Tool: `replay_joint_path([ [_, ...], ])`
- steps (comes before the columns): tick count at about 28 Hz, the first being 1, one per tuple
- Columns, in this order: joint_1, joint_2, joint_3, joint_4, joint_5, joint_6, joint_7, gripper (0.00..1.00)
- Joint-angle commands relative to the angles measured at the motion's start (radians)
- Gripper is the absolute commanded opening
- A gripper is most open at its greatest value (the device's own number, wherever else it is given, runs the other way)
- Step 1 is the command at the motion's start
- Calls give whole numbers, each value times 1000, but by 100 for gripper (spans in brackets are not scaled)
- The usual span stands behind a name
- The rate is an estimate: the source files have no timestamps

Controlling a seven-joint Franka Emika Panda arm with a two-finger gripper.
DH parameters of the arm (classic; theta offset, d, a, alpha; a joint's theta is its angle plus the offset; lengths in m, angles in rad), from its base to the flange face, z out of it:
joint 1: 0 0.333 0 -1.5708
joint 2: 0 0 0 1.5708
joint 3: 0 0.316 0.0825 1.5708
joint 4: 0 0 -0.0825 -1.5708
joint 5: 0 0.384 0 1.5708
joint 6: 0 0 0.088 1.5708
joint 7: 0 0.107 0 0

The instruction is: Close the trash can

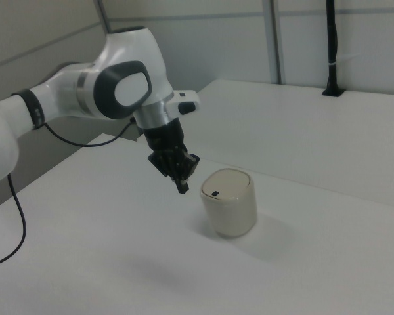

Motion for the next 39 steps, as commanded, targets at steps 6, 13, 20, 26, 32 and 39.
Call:
replay_joint_path([
  [6, -32, -93, -13, -32, 56, -90, -29, 72],
  [13, -37, -93, -15, -27, 56, -88, -34, 100],
  [20, -37, -91, -15, -25, 46, -88, -35, 100],
  [26, -37, -90, -13, -25, 43, -82, -46, 100],
  [32, -37, -91, -13, -25, 42, -84, -55, 100],
  [39, -36, -90, -13, -25, 40, -82, -51, 100],
])
